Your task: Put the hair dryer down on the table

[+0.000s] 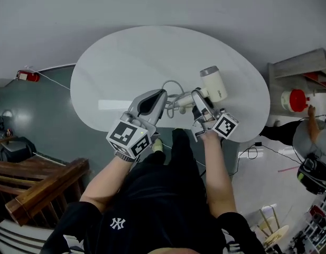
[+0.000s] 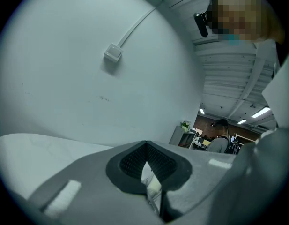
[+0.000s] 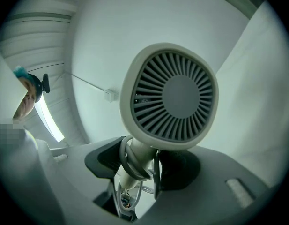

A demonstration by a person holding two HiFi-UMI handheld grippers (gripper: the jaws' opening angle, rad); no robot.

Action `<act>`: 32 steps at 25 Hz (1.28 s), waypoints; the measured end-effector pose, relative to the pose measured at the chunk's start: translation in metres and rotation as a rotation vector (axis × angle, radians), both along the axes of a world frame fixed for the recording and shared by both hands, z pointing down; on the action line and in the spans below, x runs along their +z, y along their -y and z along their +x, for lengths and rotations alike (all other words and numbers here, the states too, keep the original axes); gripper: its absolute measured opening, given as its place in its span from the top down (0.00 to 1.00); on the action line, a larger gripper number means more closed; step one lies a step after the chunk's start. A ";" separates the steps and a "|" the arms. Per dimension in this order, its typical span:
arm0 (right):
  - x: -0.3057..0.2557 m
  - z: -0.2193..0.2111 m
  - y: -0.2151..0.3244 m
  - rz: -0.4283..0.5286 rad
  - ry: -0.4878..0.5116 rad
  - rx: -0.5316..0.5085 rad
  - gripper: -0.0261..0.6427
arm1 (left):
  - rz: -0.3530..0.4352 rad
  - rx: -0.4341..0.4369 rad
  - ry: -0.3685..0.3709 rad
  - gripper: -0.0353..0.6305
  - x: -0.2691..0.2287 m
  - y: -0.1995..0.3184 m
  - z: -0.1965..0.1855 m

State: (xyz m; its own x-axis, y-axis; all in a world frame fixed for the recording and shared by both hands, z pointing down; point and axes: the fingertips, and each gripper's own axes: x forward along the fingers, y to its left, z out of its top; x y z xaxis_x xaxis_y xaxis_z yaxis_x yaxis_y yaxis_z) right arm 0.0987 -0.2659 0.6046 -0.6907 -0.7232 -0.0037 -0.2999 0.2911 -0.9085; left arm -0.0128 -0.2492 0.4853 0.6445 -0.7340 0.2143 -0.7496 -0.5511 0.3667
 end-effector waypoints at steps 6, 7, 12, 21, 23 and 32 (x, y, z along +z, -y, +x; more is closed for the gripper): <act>0.044 0.009 0.032 -0.092 0.014 0.014 0.60 | -0.036 -0.035 0.041 0.95 0.031 0.037 0.015; 0.054 0.011 0.037 -0.109 0.009 0.017 0.60 | -0.045 -0.041 0.044 0.95 0.037 0.043 0.018; 0.093 0.017 0.060 -0.204 -0.003 0.039 0.61 | -0.085 -0.059 0.058 0.95 0.062 0.069 0.027; 0.121 0.014 0.073 -0.304 0.017 0.086 0.61 | -0.119 -0.078 0.071 0.95 0.074 0.077 0.031; 0.126 0.015 0.077 -0.326 0.023 0.099 0.61 | -0.125 -0.081 0.073 0.95 0.076 0.079 0.031; 0.145 0.018 0.092 -0.390 0.019 0.139 0.59 | -0.138 -0.093 0.067 0.95 0.083 0.077 0.031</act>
State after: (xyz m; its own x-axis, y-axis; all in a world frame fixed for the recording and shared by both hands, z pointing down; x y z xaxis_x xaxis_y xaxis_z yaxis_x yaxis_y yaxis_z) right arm 0.1168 -0.3578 0.7498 -0.5892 -0.7592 0.2767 -0.2939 -0.1176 -0.9486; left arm 0.0184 -0.3263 0.5685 0.5562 -0.7502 0.3575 -0.8202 -0.4262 0.3817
